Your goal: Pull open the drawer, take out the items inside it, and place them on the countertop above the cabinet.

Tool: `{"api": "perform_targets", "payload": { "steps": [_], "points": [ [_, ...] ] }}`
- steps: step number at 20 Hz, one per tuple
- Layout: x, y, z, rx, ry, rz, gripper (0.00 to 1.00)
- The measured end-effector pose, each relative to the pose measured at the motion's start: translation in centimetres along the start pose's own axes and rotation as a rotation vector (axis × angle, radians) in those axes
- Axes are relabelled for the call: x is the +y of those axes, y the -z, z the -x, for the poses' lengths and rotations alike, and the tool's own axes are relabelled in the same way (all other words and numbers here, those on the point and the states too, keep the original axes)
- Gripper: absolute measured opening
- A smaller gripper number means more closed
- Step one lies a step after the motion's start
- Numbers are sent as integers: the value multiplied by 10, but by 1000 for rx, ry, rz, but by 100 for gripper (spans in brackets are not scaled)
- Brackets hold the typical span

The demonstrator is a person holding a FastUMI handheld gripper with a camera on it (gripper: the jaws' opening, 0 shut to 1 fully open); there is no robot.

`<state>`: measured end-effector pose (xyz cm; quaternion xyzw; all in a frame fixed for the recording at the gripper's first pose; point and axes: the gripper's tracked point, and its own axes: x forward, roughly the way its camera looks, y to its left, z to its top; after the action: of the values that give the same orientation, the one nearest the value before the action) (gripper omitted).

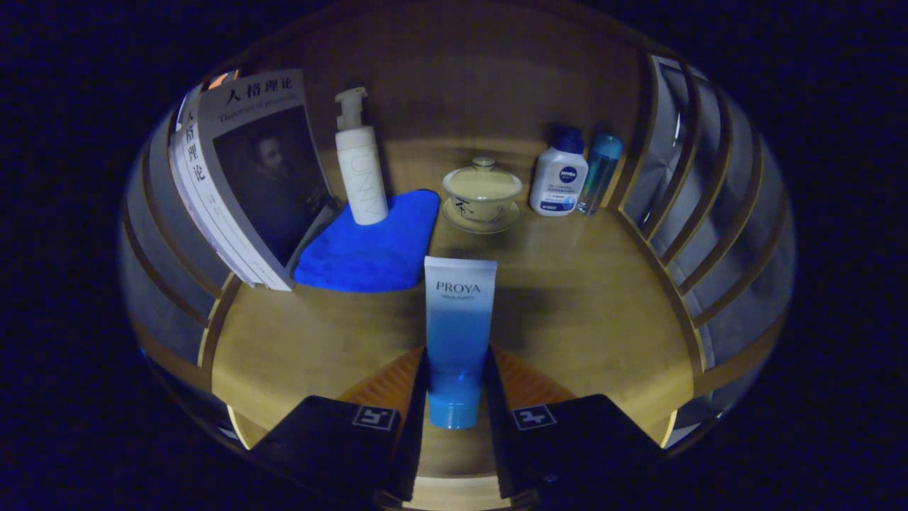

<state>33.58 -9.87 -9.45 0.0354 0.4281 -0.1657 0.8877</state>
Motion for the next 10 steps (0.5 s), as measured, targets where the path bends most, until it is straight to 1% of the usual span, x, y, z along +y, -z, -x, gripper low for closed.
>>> {"api": "perform_targets", "payload": {
  "steps": [3,4,6,10],
  "points": [
    [-4,4,5,-4,28,-5,53],
    [-1,6,10,-8,10,3,53],
    [-2,10,27,-30,2,19,55],
    [9,24,74,-105,-49,63,60]
  ]
}}
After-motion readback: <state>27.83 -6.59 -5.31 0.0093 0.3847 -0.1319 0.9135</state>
